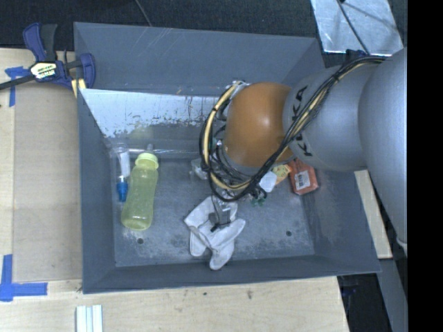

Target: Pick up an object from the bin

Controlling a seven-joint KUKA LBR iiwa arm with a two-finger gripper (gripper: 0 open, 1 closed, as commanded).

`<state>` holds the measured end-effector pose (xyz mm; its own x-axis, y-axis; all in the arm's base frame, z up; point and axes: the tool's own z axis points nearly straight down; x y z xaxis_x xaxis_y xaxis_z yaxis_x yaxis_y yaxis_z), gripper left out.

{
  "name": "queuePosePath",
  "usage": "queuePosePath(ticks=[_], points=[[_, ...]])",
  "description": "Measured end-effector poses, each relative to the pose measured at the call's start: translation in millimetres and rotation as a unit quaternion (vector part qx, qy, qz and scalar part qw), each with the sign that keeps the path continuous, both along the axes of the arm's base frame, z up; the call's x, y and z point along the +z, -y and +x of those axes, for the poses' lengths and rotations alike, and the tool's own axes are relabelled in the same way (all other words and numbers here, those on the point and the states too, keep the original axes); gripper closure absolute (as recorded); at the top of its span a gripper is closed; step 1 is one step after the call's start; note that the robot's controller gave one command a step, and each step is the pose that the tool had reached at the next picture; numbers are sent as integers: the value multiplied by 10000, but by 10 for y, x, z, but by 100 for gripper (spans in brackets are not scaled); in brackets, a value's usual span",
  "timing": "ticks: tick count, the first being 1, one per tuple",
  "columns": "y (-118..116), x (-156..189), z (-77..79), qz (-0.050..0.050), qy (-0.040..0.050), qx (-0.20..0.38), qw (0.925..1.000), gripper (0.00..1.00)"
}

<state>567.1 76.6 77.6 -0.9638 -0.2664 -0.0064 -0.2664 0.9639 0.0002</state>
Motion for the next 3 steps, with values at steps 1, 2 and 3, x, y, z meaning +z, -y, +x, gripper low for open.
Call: queuePosePath(ticks=[1, 2, 3], points=[[-1, 5, -4, -1, -9, 0, 10000, 100], [-1, 5, -4, -1, -9, -1, 10000, 100], [-217, 1798, 99, -2, 30, 31, 10000, 100]])
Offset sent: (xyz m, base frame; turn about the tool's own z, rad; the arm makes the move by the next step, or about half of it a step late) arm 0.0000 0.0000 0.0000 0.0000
